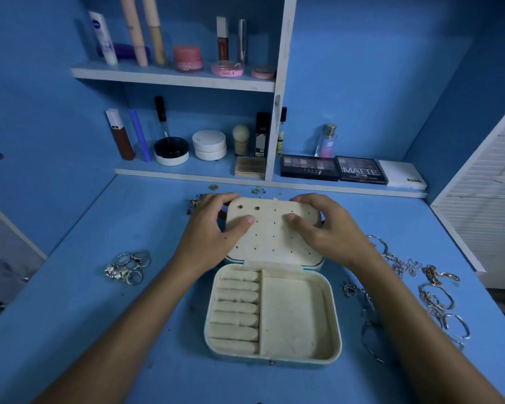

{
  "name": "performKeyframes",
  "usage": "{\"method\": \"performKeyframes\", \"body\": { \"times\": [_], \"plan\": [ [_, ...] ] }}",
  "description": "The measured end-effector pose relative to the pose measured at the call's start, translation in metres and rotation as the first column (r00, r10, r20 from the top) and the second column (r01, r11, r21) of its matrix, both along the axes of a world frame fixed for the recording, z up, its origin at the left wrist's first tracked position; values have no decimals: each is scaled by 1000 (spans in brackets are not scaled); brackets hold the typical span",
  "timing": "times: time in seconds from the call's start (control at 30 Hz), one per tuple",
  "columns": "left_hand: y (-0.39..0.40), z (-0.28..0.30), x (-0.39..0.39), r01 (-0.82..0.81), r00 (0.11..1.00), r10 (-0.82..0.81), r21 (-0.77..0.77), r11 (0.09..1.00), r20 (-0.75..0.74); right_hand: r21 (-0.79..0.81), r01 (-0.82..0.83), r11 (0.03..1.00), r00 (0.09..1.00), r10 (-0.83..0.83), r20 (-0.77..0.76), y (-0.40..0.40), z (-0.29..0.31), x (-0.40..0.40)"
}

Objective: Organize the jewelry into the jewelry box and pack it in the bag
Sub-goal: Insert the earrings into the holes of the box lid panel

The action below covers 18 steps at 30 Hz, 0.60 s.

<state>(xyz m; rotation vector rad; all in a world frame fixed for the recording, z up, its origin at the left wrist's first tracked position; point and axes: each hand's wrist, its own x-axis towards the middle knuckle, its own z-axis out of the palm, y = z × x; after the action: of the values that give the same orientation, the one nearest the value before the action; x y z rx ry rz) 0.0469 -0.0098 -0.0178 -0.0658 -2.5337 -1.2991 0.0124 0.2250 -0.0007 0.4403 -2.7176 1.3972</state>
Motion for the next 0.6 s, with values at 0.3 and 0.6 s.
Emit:
{"method": "performKeyframes", "body": {
  "times": [0.3,0.6],
  "plan": [
    [1,1,1,-5,994,4,6,1000,113,66,10,998,998,-14,59,-4,-11,-3],
    [0,0,-1,-9,989,10,-9,1000,144,111,16,994,998,-23,66,-5,-10,-2]
  ]
}}
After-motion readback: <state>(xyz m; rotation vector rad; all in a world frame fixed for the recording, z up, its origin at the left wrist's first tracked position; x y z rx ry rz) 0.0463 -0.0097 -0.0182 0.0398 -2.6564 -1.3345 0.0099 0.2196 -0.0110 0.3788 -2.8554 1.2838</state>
